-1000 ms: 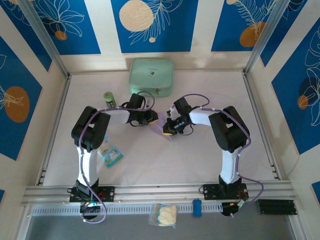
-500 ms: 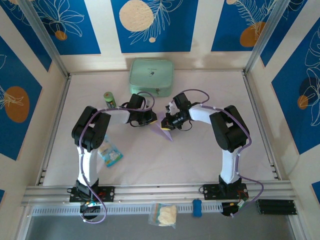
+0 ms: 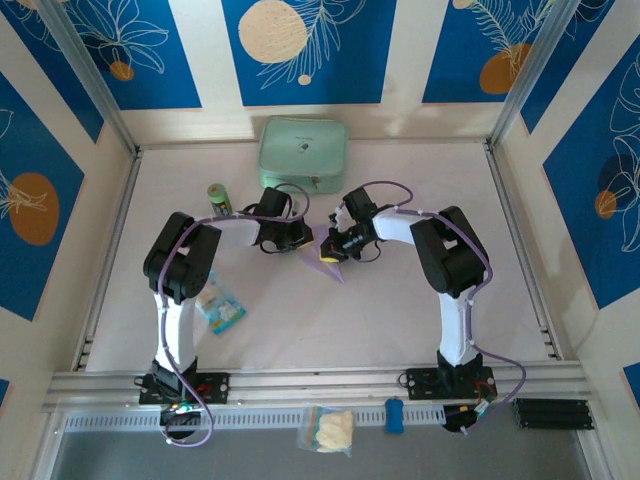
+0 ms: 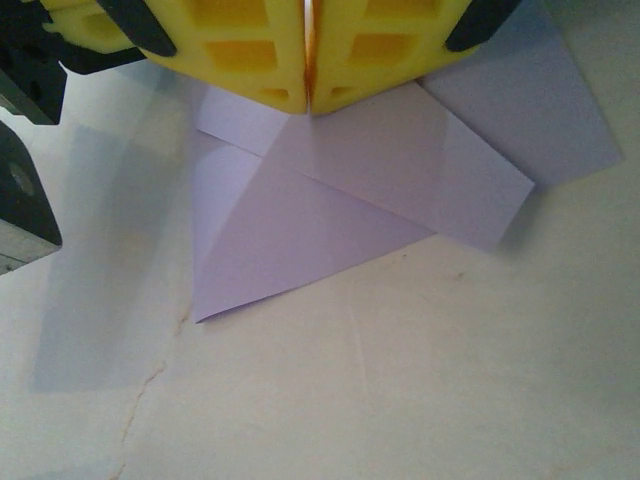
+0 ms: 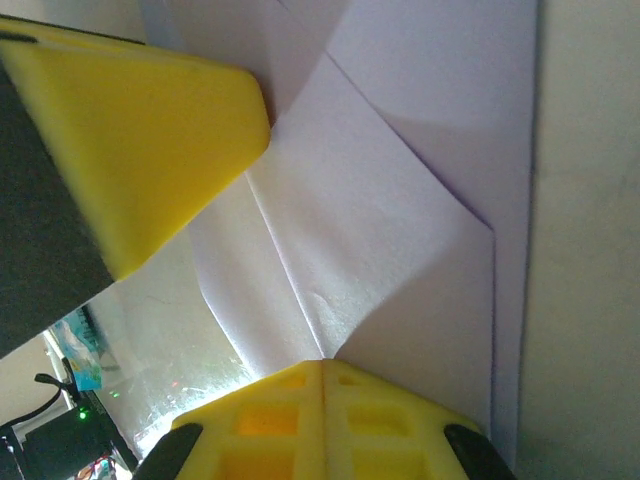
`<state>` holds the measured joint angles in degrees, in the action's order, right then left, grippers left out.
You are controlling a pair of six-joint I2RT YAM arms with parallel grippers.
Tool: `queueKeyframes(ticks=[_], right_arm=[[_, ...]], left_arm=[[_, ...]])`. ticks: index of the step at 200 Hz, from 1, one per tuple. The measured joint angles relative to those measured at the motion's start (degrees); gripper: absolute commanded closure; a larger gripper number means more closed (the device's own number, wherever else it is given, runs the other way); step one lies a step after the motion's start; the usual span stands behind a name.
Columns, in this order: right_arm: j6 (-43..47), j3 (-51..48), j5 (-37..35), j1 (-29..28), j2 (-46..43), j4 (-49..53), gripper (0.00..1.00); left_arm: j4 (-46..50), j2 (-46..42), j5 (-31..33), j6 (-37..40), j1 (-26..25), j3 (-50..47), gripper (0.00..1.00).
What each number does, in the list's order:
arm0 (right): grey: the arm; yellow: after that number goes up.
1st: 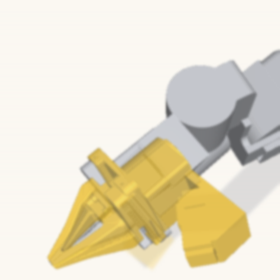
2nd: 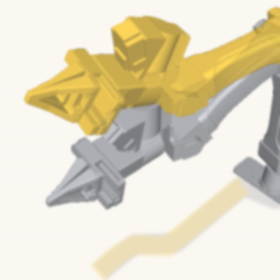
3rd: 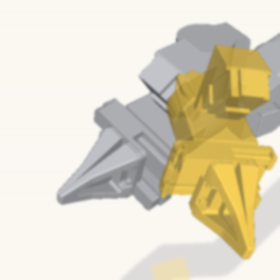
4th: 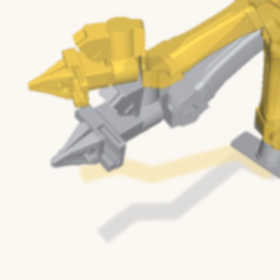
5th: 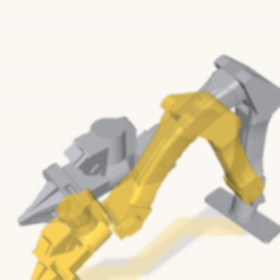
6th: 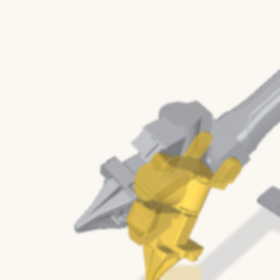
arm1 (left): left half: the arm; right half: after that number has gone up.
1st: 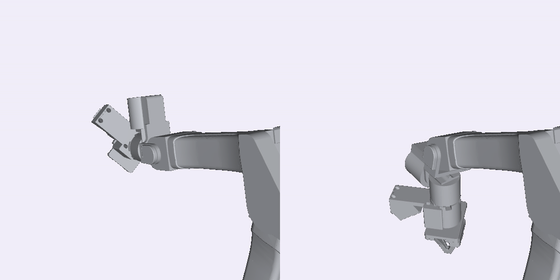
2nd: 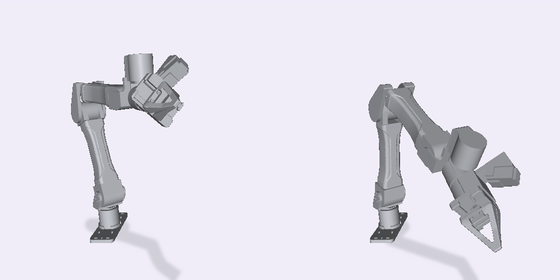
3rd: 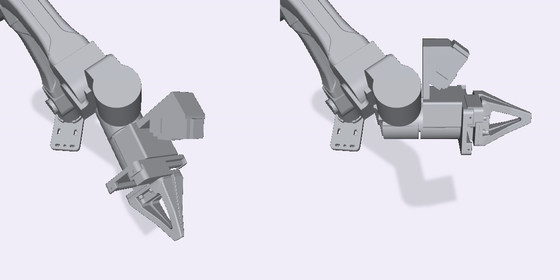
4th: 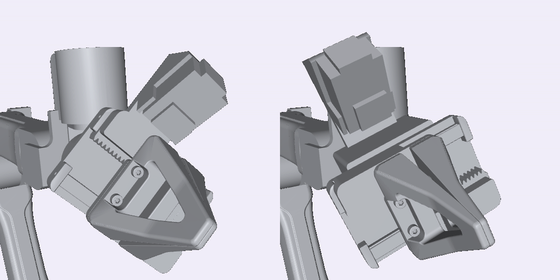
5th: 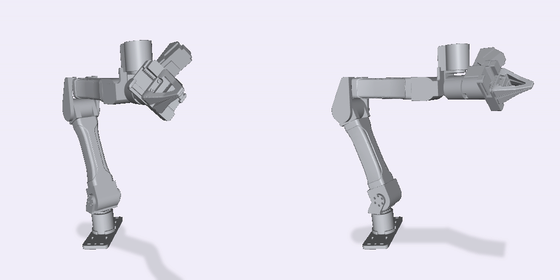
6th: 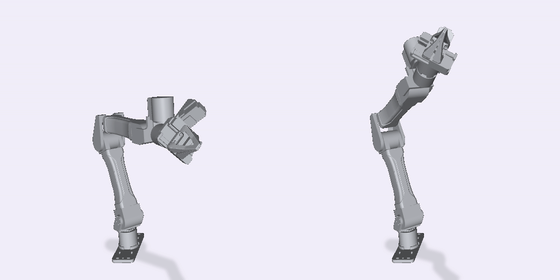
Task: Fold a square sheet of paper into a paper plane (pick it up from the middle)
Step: Fourth fold the wing at the center of the table.
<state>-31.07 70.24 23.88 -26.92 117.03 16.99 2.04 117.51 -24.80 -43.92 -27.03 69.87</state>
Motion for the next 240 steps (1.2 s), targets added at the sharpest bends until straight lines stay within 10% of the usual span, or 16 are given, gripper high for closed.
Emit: queueKeyframes(ticks=[240], right_arm=[[-0.1, -21.6, 1.6, 3.1, -13.9, -7.4, 0.98]], left_arm=[[7.7, 1.1, 1.3, 3.0, -0.5, 4.2, 0.91]])
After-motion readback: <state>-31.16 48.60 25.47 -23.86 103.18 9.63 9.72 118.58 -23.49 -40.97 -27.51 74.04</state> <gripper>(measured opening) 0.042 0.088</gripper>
